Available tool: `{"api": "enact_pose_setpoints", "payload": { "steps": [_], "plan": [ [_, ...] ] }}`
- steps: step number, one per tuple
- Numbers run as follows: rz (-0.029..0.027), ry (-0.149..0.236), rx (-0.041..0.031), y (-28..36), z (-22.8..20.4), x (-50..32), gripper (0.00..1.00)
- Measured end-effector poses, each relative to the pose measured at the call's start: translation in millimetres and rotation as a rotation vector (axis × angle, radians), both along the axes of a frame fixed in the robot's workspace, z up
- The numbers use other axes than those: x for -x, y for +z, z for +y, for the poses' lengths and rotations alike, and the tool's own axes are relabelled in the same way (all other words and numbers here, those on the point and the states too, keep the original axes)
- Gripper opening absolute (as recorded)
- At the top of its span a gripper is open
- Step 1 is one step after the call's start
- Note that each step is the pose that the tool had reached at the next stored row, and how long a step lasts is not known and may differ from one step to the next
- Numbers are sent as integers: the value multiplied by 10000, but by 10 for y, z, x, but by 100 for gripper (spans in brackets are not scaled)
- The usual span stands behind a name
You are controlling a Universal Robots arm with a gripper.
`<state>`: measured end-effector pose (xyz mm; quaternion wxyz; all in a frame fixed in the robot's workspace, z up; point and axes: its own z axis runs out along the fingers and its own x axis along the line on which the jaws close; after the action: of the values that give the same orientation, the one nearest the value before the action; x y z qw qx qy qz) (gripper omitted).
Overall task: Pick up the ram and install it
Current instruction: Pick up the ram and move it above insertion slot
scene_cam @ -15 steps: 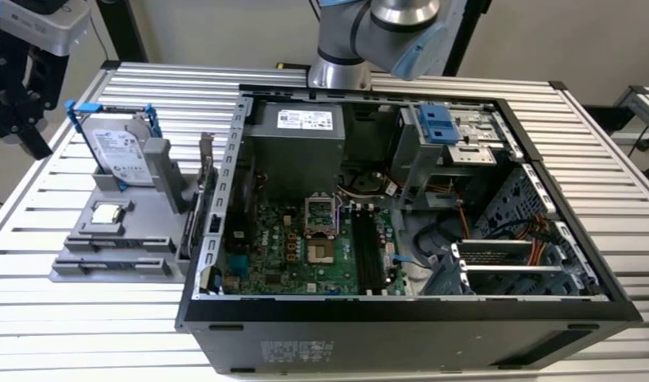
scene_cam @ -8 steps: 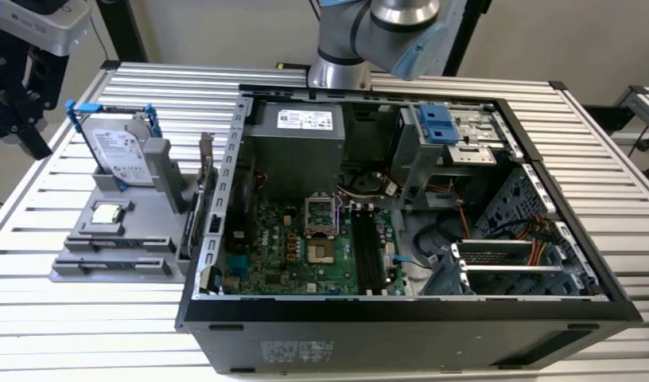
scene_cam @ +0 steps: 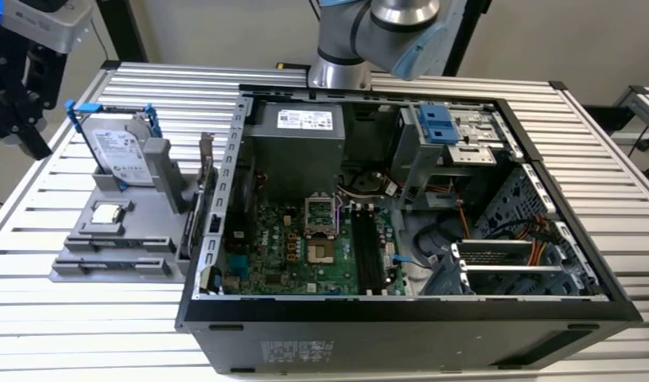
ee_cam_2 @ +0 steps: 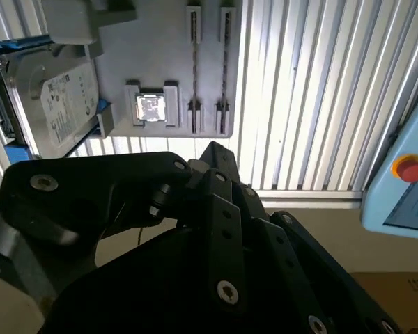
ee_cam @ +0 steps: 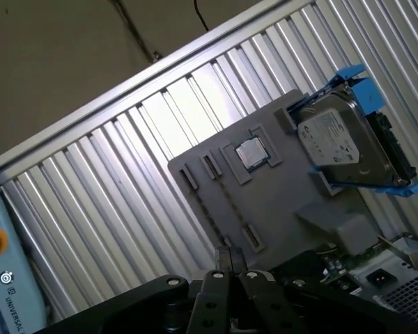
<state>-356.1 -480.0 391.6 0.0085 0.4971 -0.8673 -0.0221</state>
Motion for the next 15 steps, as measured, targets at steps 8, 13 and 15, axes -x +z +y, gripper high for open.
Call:
{"api": "enact_pose_setpoints", "payload": {
  "steps": [8,13,15],
  "plan": [
    [-117,821,-3,1,0,0,0],
    [-167,1221,-87,0,1,0,0],
    [-183,1389,-131,0,0,0,0]
  ]
}}
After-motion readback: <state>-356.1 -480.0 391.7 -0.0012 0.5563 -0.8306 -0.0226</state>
